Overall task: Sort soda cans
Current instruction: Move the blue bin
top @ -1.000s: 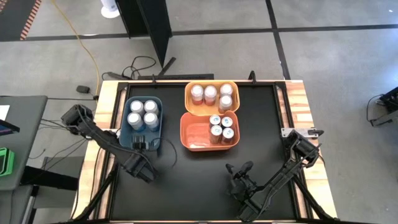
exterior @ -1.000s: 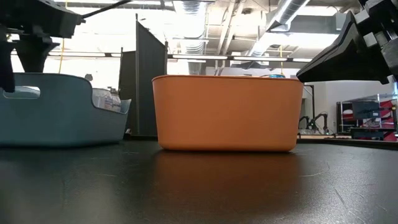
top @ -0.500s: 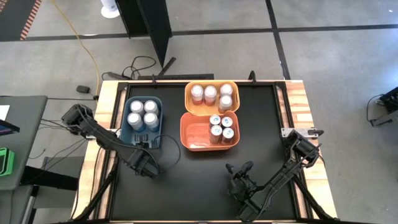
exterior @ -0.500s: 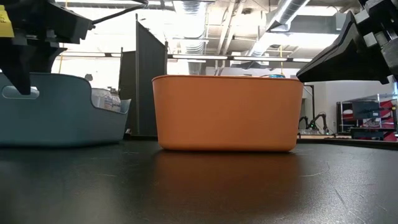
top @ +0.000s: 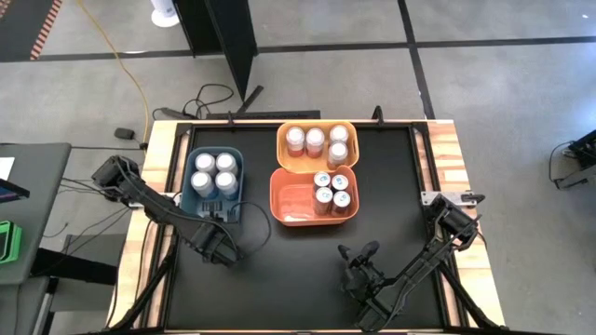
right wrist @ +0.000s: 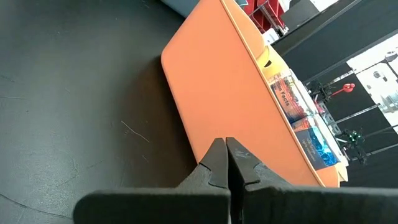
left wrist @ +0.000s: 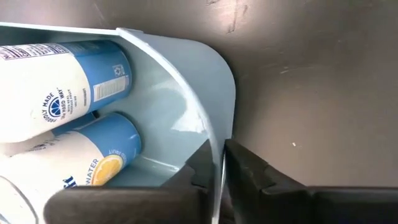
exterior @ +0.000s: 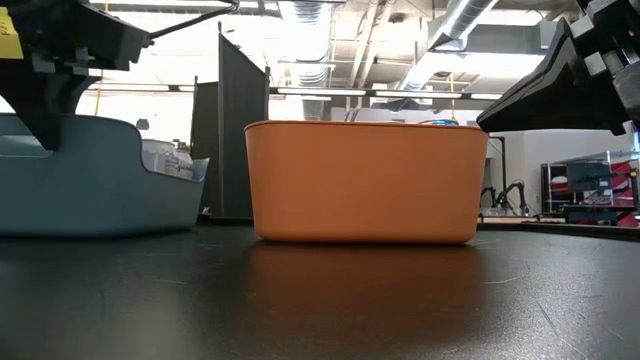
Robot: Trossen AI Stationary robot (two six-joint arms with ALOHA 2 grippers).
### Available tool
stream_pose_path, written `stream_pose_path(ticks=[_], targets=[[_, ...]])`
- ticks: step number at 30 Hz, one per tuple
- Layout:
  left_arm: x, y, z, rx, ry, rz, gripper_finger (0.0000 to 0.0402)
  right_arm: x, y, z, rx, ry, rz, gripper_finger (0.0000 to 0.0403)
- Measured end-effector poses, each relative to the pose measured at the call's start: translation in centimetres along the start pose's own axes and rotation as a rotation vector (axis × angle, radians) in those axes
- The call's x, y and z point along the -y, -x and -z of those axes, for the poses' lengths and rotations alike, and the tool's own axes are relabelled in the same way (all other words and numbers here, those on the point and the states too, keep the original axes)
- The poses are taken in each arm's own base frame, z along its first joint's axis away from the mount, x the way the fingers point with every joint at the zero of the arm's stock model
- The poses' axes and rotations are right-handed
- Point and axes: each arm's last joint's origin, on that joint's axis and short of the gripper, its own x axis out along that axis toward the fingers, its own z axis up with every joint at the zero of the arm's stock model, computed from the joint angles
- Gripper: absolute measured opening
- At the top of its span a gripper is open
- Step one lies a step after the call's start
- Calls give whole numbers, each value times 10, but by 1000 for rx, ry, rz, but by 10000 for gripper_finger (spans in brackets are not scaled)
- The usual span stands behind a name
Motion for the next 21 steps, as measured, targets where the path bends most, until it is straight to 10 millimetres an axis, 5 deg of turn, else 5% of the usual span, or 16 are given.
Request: stream_pose_path(ticks=[21], targets=[[12,4,-17,167,45,144,6,1,0,0,12,9,11,4]])
